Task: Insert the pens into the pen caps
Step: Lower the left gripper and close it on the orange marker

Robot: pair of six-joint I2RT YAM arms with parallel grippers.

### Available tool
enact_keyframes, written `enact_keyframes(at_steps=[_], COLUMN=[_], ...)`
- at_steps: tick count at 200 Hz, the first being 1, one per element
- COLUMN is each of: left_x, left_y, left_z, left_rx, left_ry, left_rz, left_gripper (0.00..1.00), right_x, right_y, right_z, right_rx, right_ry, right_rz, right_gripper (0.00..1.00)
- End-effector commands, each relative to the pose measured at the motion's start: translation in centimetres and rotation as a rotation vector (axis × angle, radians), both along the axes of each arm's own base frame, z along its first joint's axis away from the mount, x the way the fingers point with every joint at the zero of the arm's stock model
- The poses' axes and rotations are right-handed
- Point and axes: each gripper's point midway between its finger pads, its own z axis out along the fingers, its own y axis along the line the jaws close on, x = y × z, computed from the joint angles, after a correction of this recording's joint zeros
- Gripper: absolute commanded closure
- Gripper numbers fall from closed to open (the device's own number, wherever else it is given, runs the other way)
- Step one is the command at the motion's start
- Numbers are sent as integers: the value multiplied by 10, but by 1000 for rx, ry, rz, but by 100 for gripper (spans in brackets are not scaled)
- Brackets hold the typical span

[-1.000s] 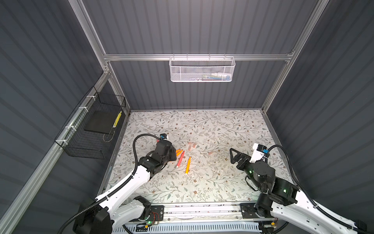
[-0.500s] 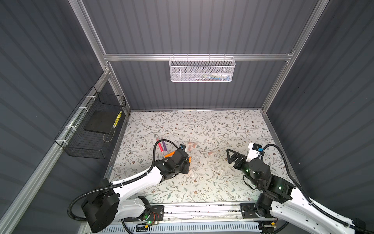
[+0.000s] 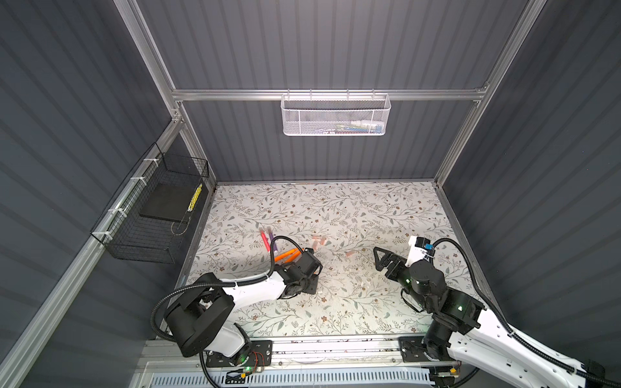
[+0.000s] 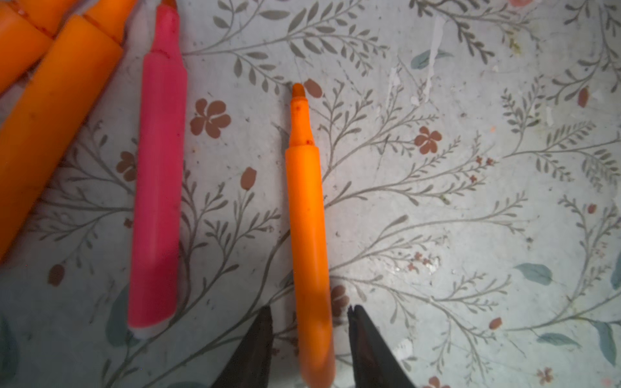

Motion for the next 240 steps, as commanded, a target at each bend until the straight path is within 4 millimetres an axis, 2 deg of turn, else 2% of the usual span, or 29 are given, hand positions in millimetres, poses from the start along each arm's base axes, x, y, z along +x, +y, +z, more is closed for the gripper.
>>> enact_keyframes(at_steps=[1, 76, 151, 191, 240], left_x=[6, -5, -5, -4, 8], left_y=[-6, -2, 8, 3, -17], left_z=[5, -4, -21, -17, 4], left_rx=[-2, 46, 143, 114, 20], left_ry=[-18, 10, 26, 19, -46], left_rz=[7, -19, -23, -29, -42], left_gripper=[60, 60, 75, 84, 90], right_x=[1, 4, 6, 7, 9], right_y=[2, 6, 7, 8, 8], right_z=[-2, -5, -9, -9, -14], right_rx=[13, 19, 21, 32, 58], right_ry=[1, 17, 30, 35, 40], right_rz=[5, 20, 22, 22, 13], right_gripper=[1, 1, 1, 1, 1])
